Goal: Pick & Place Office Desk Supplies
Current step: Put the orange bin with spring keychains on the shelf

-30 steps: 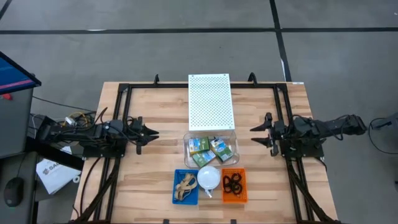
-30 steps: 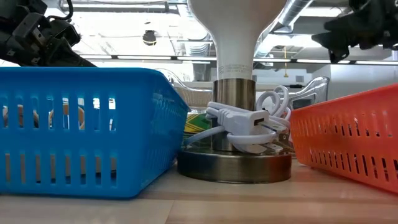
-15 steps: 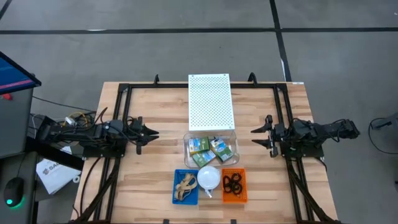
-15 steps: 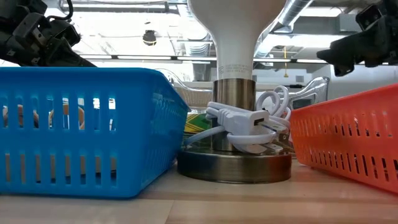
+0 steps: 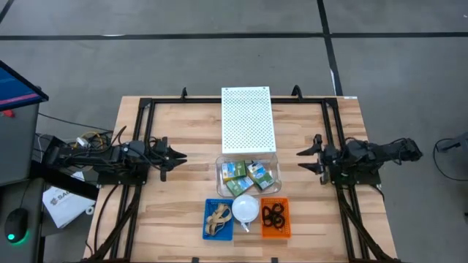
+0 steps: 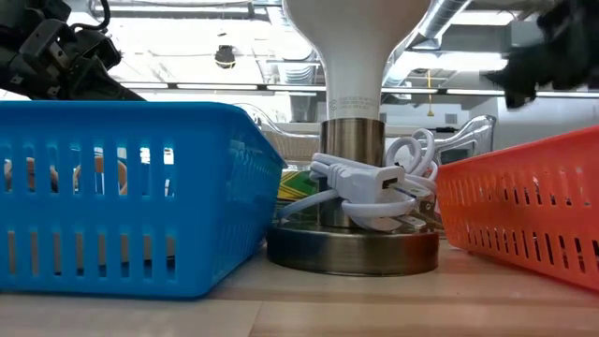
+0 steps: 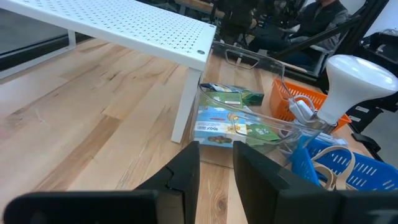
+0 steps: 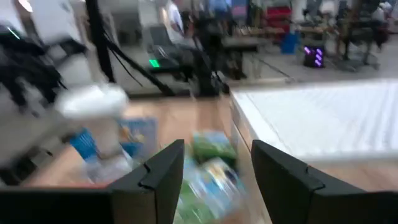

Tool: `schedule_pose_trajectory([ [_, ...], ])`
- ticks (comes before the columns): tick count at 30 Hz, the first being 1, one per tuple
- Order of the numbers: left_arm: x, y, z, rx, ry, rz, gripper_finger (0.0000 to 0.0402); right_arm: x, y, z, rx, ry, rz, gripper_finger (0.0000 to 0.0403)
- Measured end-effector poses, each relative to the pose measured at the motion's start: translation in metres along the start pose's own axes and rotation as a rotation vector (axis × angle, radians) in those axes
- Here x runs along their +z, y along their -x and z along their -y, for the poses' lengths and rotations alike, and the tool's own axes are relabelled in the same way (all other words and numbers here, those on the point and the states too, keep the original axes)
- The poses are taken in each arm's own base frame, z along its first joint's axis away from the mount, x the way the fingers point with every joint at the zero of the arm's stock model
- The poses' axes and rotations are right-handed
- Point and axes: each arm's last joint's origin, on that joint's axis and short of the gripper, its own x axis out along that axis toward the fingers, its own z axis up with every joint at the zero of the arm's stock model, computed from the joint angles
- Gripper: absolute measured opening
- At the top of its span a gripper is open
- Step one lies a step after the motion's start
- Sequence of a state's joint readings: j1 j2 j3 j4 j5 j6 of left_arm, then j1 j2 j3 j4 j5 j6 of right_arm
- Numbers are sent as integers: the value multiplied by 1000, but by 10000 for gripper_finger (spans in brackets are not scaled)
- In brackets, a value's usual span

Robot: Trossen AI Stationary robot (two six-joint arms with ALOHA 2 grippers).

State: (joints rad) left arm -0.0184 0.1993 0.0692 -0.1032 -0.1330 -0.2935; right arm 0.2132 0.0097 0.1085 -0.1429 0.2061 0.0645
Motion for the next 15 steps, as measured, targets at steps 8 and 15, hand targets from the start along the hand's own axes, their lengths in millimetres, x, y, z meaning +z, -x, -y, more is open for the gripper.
schedule_pose_trajectory([
  [8, 0, 0, 0, 0, 0, 0, 88, 88, 18, -10, 98, -49, 147, 183],
  [15, 0, 0, 0, 0, 0, 0, 88, 166, 21, -14, 23, -96, 62, 168],
])
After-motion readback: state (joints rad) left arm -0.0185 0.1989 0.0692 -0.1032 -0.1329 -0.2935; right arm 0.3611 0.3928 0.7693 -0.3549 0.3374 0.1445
